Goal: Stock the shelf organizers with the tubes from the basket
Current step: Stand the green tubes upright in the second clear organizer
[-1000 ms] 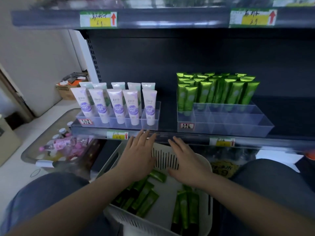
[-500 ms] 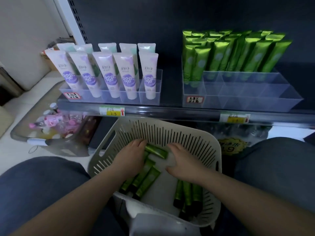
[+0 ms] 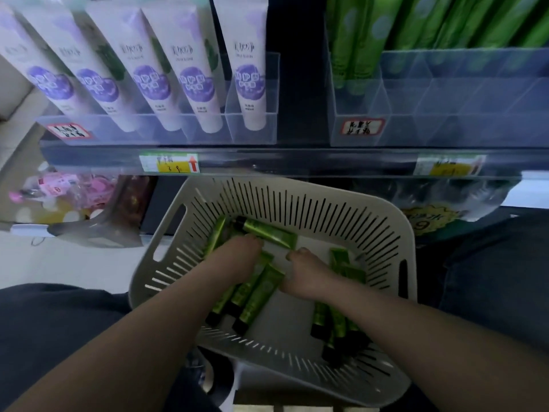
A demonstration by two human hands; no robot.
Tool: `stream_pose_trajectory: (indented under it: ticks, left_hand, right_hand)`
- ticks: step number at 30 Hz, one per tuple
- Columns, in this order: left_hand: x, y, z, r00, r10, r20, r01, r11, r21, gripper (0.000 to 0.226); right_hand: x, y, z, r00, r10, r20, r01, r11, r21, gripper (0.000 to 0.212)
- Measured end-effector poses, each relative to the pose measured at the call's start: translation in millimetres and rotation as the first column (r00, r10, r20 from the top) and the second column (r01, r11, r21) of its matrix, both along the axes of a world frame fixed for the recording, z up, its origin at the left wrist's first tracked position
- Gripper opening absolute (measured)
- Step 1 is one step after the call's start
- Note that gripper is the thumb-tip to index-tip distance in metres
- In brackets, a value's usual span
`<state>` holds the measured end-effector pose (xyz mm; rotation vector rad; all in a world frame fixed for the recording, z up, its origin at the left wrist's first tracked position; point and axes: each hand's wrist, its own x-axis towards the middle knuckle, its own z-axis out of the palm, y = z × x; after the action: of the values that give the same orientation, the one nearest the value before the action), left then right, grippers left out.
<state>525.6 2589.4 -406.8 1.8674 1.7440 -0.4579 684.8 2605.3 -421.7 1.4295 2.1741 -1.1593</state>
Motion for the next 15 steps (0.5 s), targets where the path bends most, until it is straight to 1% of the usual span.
stream_pose_trajectory:
  ticks: [2, 5, 8, 11, 15]
  left_hand:
    - [1.5, 6.0, -9.3, 1.000, -0.020, 0.007, 0.020, 1.000, -0.021, 0.041]
    - [3.5, 14.4, -22.2, 0.999, -0.034, 0.002, 0.034, 0.998, -0.054, 0.038]
    - [5.0, 22.1, -35.2, 1.000, -0.016, -0.006, 0.016, 0.998, -0.068, 0.034]
    - [7.6, 28.2, -44.5, 1.000, -0.018, -0.015, 0.016, 0.997, -0.081, 0.034]
    - [12.1, 34.3, -53.7, 0.998, -0.067, -0.022, 0.066, 0.996, -0.062, 0.035]
  right_hand:
    - [-4.8, 0.4, -9.8, 1.000, -0.013, 0.025, 0.014, 0.999, -0.038, 0.062]
    - [-11.9, -0.6, -25.1, 0.997, -0.045, 0.057, 0.050, 0.995, -0.081, 0.056]
    - [-19.3, -2.9, -38.6, 0.996, -0.075, 0.053, 0.081, 0.991, -0.106, 0.055]
    - [-25.8, -4.4, -47.0, 0.993, -0.104, 0.047, 0.109, 0.988, -0.106, 0.055]
    - [-31.1, -5.3, -57.6, 0.991, -0.124, 0.045, 0.127, 0.990, -0.068, 0.058]
